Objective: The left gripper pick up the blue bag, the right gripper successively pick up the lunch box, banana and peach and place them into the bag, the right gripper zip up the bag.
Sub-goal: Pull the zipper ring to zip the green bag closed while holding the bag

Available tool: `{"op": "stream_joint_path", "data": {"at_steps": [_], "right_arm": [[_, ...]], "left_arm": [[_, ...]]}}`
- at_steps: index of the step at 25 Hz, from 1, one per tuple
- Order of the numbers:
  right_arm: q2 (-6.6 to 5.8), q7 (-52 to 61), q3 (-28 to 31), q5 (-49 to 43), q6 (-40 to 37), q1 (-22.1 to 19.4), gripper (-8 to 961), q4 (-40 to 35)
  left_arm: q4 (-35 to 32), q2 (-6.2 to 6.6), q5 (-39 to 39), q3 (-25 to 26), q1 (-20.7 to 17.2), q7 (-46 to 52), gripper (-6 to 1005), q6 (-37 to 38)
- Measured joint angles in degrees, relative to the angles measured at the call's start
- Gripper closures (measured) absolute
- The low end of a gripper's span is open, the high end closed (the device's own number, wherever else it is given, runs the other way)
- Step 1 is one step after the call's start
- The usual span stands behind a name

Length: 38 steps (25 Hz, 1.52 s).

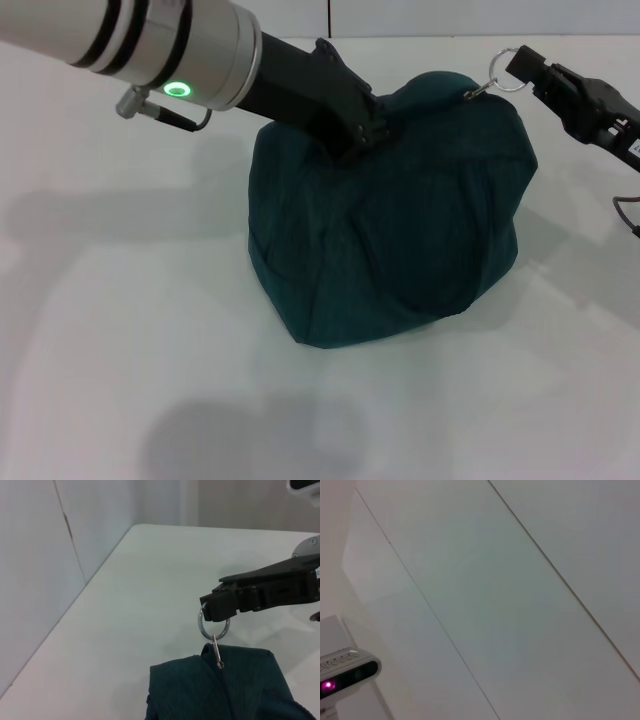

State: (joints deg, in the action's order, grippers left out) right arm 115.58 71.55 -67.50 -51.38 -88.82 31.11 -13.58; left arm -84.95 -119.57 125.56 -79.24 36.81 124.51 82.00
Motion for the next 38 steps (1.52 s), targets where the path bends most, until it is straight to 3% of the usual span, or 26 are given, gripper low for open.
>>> {"op": "stream_joint_path", "data": {"at_steps": [8,13,22,36,38], "right_arm": [[0.00,0.50,0.63,0.42,1.49,-0.81,902,0.11],[-0.10,2.23,1.58,0.61,5.67,-2.39,900,0.21],[-0.18,4.18,1.57,0.05,13.02,-4.36,896,0.71],[-0.09,0.52,3.91,1.88,7.48,-5.92,890,1.32],[-0.08,0.27,4.34,1.97,6.65,-6.53,756,1.14]], "left_arm": [[-1.14,0.07,-0.09,-0.32,-0.40,-0.12,958,0.73],[-5.32,0.15,-2.33,0.13,-2.73,-0.19,949,1.52],[-6.67,0.21,-7.98,3.90,-3.78,-1.77,932,3.78],[0.57,-0.05,-8.41,4.27,-4.58,-2.24,907,-2.93],[1.86,-0.05,-8.85,4.31,-4.57,-2.25,903,-3.92]]}}
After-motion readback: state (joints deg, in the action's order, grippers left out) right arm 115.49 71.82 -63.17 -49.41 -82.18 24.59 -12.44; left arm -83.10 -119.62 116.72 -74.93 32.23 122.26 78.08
